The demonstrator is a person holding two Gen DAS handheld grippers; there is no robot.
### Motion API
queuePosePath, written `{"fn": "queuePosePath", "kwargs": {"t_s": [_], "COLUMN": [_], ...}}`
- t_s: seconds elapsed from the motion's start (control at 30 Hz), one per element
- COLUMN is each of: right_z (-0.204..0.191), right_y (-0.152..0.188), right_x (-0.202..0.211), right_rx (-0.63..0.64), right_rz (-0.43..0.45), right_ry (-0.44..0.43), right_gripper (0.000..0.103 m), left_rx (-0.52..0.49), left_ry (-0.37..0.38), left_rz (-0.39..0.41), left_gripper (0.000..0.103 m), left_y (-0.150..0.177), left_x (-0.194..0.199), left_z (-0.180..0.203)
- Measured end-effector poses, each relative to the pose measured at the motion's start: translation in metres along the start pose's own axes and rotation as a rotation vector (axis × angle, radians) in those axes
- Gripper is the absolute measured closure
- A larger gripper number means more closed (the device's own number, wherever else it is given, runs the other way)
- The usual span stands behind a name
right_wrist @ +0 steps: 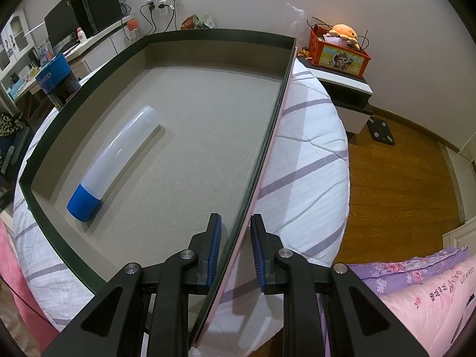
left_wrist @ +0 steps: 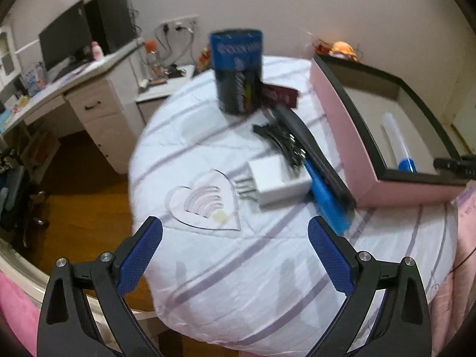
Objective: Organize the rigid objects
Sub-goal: 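Move the left tool back to the blue can and grasp its rim, then carry the blue can into the tray beside the tube and release it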
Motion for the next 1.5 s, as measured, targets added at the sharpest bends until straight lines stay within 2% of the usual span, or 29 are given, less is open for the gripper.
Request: {"fn": "queuePosePath", "kwargs": {"t_s": [0.17,0.33,0.4,0.47,0.6,0.87,1.0,1.13,1.2,1.23,1.3,1.33,1.5], "right_z": [0.000,0.000,0.000,0.001,0.001,0.002,0.004,0.001,0.003,0.001,0.002,0.001,0.002], "right_y": [0.001,0.001,0.001,0.001,0.001,0.001,0.001,0.001,0.003,0.002,0.003,0.002,0.003], "right_x": [0.000,0.000,0.000,0.000,0.000,0.000,0.001,0.001,0.002,0.001,0.002,0.001,0.002], "right_rx": [0.000,0.000,0.000,0.000,0.000,0.001,0.003,0.005,0.005,0.004,0.005,0.005,0.007], "right_rz": [-0.001,-0.001,-0.001,-0.001,-0.002,-0.006,-0.009,-0.015,-0.015,-0.015,-0.016,-0.016,-0.017], "right_ry": [0.005,0.005,0.007,0.008,0.009,0.015,0.021,0.035,0.037,0.036,0.037,0.040,0.040], "right_gripper": [0.083,0.083,0.083,0.083,0.083,0.083,0.083,0.082,0.082,0.082,0.082,0.082,0.082], "left_rx": [-0.042,-0.002,0.041,0.079,0.082,0.055,0.075,0.076,0.079,0.074,0.059,0.056,0.051], "left_ry": [0.069,0.062,0.070,0.055,0.062,0.013,0.008,0.018,0.023,0.025,0.037,0.029,0.028], "left_rz": [0.001,0.048,0.074,0.133,0.191,0.182,0.174,0.201,0.198,0.199,0.173,0.166,0.170], "left_gripper": [0.003,0.003,0.003,0.003,0.003,0.003,0.003,0.003,0.008,0.017,0.026,0.034,0.035], "left_y": [0.000,-0.013,-0.027,-0.049,-0.087,-0.143,-0.156,-0.170,-0.174,-0.175,-0.175,-0.176,-0.174], "left_x": [-0.003,0.005,0.011,0.018,0.016,-0.023,-0.035,-0.040,-0.043,-0.045,-0.051,-0.054,-0.053], "left_z": [0.021,0.011,0.001,-0.011,-0.013,-0.004,-0.006,-0.003,-0.003,-0.001,0.002,0.002,0.002]}}
Point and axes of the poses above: each gripper's, at about its wrist camera, not at the fingertips, and x roughly against the way its jaws point, z to its right, y to its underside, the point moved 7 cm from there along -x, roughly the way its jaws point, and after that the axes turned 10 degrees about -z, right-handed, at the moved point
